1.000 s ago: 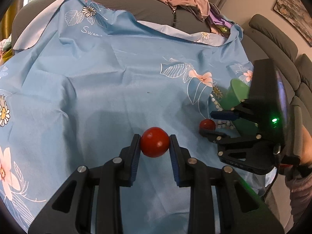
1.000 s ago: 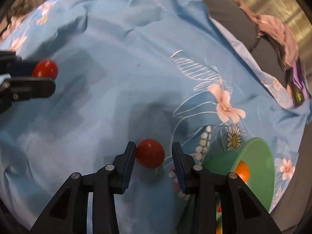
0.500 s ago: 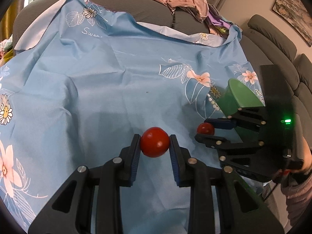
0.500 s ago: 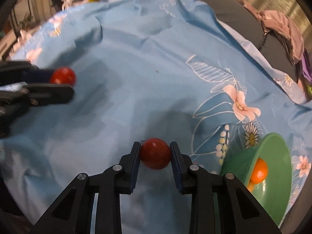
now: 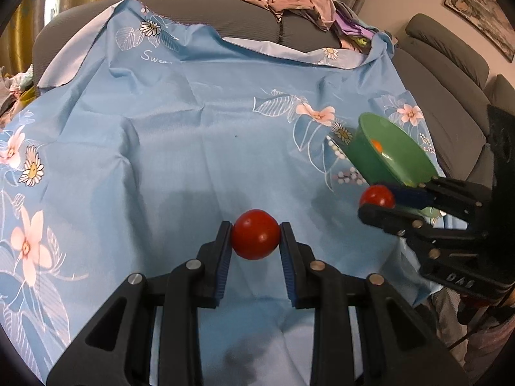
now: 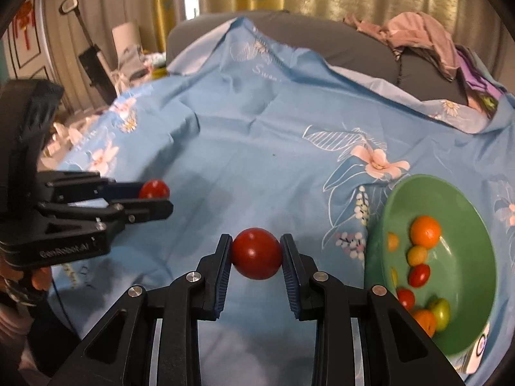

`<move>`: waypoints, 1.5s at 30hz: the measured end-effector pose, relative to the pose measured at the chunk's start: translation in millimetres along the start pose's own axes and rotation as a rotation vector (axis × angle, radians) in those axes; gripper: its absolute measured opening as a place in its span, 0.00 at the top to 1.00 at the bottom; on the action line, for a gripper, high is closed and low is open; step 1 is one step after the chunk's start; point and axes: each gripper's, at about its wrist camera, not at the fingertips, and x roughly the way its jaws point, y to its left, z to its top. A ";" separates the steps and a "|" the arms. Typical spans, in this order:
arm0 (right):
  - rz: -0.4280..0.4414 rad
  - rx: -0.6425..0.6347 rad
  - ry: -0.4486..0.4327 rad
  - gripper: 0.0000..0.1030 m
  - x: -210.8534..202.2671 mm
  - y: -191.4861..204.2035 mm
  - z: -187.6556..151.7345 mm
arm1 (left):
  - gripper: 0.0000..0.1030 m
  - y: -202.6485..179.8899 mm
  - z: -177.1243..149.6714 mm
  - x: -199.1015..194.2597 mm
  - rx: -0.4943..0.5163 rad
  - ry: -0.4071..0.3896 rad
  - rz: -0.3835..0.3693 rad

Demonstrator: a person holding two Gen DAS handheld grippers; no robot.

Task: Organize fruits
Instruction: 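Grasp a cherry tomato with the right tool while the left tool grasps another, then carry both cherry tomatoes over the green bowl and release them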

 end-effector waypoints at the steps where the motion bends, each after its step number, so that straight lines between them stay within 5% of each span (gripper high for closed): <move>1: 0.006 0.007 -0.010 0.69 -4.6 0.0 -1.6 | 0.72 -2.5 -2.4 -2.6 0.002 0.001 0.002; 22: 0.015 0.095 -0.189 0.69 -73.7 -13.4 -24.1 | 0.72 -57.6 -0.9 -34.2 0.092 -0.023 0.032; 45: -0.052 0.258 -0.253 0.69 -87.0 -84.6 -54.1 | 0.72 -154.7 50.7 12.4 0.315 0.004 -0.024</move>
